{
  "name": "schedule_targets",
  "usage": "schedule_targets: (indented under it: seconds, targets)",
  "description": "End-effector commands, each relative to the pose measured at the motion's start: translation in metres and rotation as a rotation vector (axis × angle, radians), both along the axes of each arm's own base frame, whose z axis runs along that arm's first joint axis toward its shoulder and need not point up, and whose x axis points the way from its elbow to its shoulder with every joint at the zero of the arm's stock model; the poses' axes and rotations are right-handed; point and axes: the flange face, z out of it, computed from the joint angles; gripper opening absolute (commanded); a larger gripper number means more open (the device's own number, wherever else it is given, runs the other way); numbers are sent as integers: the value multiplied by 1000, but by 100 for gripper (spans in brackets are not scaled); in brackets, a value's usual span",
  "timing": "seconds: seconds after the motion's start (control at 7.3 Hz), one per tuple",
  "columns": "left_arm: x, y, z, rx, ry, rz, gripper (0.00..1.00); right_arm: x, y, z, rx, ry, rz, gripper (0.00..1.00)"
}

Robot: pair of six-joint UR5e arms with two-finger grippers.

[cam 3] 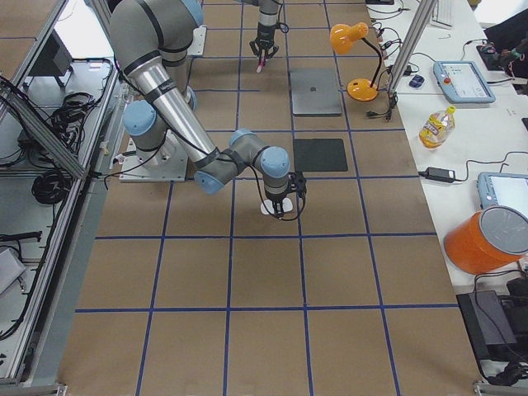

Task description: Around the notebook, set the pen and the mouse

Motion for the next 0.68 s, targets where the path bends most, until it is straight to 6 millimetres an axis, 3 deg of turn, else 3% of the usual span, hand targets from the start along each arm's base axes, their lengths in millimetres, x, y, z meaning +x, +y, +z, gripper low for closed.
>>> schedule_targets:
  seconds: [0.0,0.14,0.27,0.55]
  targets:
    - [-41,-17,-8,4,-57,130,0,79,-77,48,-23,7,29,9]
    - [-60,-27,-11,-7,-83,122,0,103,-92,46,-27,-4,13,9]
    - [-64,-30,-29,-8,-155,114,0,132,-104,40,-30,-13,21,9]
    - [-67,-31,-46,9,-155,106,5,192,-126,-2,46,-45,-162,9]
